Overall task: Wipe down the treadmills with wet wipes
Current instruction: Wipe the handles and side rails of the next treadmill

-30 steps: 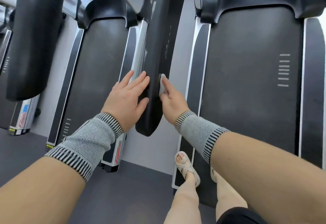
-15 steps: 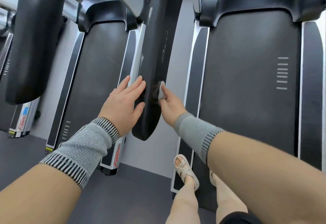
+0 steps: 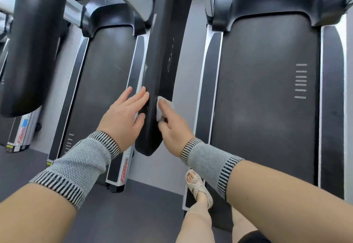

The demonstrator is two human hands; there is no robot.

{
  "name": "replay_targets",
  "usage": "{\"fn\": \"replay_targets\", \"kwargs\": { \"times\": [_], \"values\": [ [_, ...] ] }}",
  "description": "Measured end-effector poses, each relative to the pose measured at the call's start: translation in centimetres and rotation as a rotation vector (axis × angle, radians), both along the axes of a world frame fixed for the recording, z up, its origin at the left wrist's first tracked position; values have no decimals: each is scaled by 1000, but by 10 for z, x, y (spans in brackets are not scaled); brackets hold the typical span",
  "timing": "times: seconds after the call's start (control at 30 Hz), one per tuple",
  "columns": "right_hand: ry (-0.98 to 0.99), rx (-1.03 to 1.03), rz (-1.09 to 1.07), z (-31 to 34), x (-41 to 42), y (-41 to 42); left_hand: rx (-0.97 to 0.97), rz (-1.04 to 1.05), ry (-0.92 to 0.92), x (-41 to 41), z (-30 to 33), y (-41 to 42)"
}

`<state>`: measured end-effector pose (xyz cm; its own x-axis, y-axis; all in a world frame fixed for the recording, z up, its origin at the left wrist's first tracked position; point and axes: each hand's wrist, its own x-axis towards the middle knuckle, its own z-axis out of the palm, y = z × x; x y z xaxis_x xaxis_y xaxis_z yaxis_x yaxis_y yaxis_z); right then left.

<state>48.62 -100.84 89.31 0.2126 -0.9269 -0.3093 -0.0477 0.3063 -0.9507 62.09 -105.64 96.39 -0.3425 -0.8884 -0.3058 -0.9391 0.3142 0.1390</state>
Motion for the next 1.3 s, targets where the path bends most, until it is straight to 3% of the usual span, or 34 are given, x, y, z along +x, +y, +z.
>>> {"fn": "replay_targets", "kwargs": {
  "times": [0.1, 0.27, 0.37, 0.47, 0.63, 0.77, 0.97, 1.13, 1.3],
  "values": [
    [27, -14, -74, -1, -7, -33, -2, -1, -1, 0, -1, 1],
    [5, -12, 14, 7, 3, 9, -8, -3, 36, 4, -4, 1],
    [47, -21, -46, 2, 0, -16, -30, -46, 46, 9, -8, -1],
    [57, -42, -119, 8, -5, -42, -97, -104, 75, 13, -8, -7],
    [54, -52, -70, 17, 1, -13, -208, -145, 118, 4, 0, -38],
    [61, -19, -183, 11, -5, -52, -151, -189, 69, -11, 0, -62],
    [83, 37, -161, 12, 9, -18, -69, -210, 11, -12, 0, -68],
    [123, 28, -291, 21, -2, -64, -48, -220, -13, -12, 1, -71],
    [82, 45, -244, 23, 10, -29, -44, -208, 21, -9, 1, -71]
  ]
}}
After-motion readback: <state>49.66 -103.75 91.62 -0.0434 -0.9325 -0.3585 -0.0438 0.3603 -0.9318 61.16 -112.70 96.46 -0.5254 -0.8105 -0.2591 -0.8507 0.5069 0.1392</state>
